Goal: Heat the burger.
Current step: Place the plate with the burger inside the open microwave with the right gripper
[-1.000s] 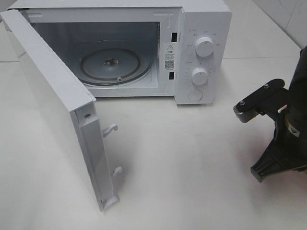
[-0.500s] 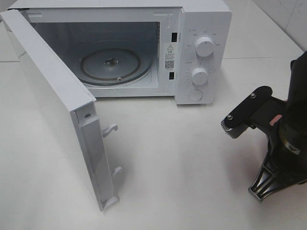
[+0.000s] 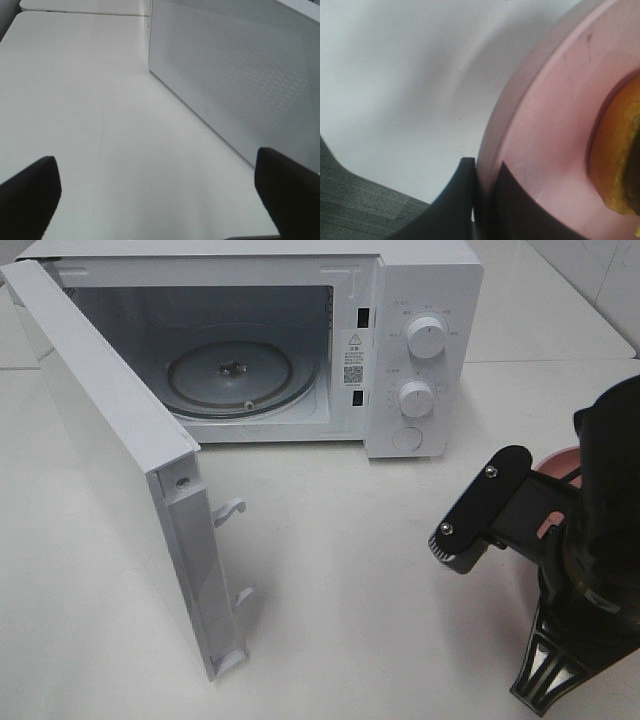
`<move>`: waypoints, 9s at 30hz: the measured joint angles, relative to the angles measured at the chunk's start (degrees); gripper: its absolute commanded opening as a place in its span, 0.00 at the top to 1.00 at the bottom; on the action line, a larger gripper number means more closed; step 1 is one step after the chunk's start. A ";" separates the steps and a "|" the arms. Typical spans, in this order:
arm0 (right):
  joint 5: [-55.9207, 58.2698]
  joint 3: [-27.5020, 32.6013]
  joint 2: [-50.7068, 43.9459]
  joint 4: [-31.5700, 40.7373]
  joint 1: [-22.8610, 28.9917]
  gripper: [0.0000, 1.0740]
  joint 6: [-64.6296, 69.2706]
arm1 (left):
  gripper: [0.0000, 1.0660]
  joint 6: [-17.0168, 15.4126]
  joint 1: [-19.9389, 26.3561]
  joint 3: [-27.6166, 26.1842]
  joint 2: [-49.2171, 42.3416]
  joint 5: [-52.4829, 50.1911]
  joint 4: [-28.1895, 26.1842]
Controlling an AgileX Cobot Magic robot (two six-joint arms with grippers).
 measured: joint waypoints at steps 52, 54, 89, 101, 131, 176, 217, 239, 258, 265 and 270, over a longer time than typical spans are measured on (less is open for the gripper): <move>-8.65 0.00 -3.50 -9.00 8.94 0.98 -27.96 | 0.08 0.00 0.00 0.00 0.00 0.00 0.00; -9.91 0.00 -3.44 -9.40 8.94 0.98 -29.79 | 0.08 0.00 0.00 0.00 0.00 0.00 0.00; -31.23 0.46 -3.44 -11.75 -2.12 1.00 -54.49 | 0.08 0.00 0.00 0.00 0.00 0.00 0.00; -36.33 0.57 -3.44 -0.11 -10.66 1.00 -78.38 | 0.08 0.00 0.00 0.00 0.00 0.00 0.00; -38.85 0.57 -2.81 40.39 -24.64 1.00 -139.29 | 0.08 0.00 0.00 0.00 0.00 0.00 0.00; -38.67 -21.72 17.82 42.40 -21.43 1.00 -139.29 | 0.08 0.00 0.00 0.00 0.00 0.00 0.00; -35.64 -41.71 32.66 35.70 -20.97 0.99 -131.38 | 0.08 0.00 0.00 0.00 0.00 0.00 0.00; -30.88 -55.92 43.09 31.00 -20.28 0.99 -124.16 | 0.08 0.00 0.00 0.00 0.00 0.00 0.00; -28.02 -69.21 50.82 26.41 -20.28 0.99 -116.37 | 0.08 0.00 0.00 0.00 0.00 0.00 0.00; -26.76 -72.36 54.03 26.41 -20.28 0.99 -116.08 | 0.08 0.00 0.00 0.00 0.00 0.00 0.00; -27.33 -73.28 55.18 26.36 -20.28 0.96 -115.11 | 0.08 0.00 0.00 0.00 0.00 0.00 0.00</move>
